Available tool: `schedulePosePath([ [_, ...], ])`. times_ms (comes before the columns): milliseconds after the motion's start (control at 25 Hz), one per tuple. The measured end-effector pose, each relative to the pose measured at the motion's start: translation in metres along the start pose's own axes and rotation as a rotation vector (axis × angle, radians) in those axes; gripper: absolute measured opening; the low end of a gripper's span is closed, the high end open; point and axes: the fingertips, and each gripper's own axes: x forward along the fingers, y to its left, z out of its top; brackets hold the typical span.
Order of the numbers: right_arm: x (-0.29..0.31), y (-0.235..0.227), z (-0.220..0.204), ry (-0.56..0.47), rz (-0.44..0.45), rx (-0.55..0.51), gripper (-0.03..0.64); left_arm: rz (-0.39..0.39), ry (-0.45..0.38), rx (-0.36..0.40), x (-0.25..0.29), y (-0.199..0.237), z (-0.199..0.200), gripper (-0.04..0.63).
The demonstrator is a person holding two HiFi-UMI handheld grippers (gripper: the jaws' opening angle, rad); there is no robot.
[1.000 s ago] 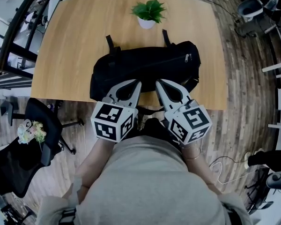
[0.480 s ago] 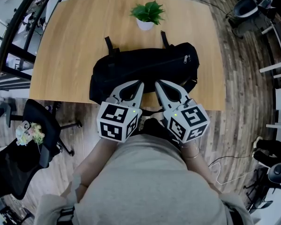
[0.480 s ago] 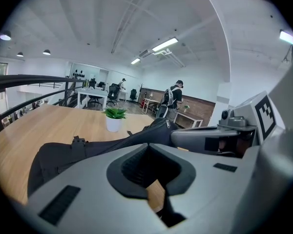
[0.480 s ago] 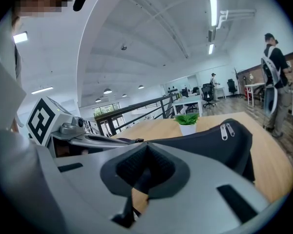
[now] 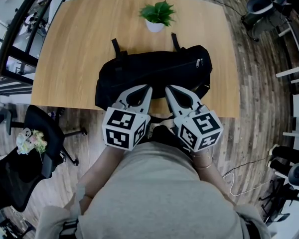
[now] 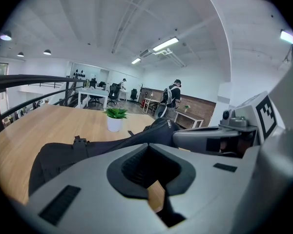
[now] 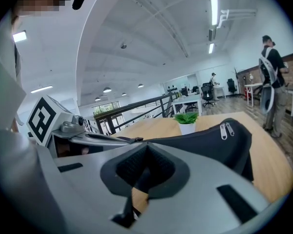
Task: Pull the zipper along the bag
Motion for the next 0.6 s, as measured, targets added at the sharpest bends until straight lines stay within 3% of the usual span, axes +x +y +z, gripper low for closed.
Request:
schedulePosePath([
  [600,0.0026,0.0009,-0.004,0.009,0.005,-0.007,0.006,-0.005,0.002,0.023,-0.0002,-0.0015,-0.0015,0.02],
])
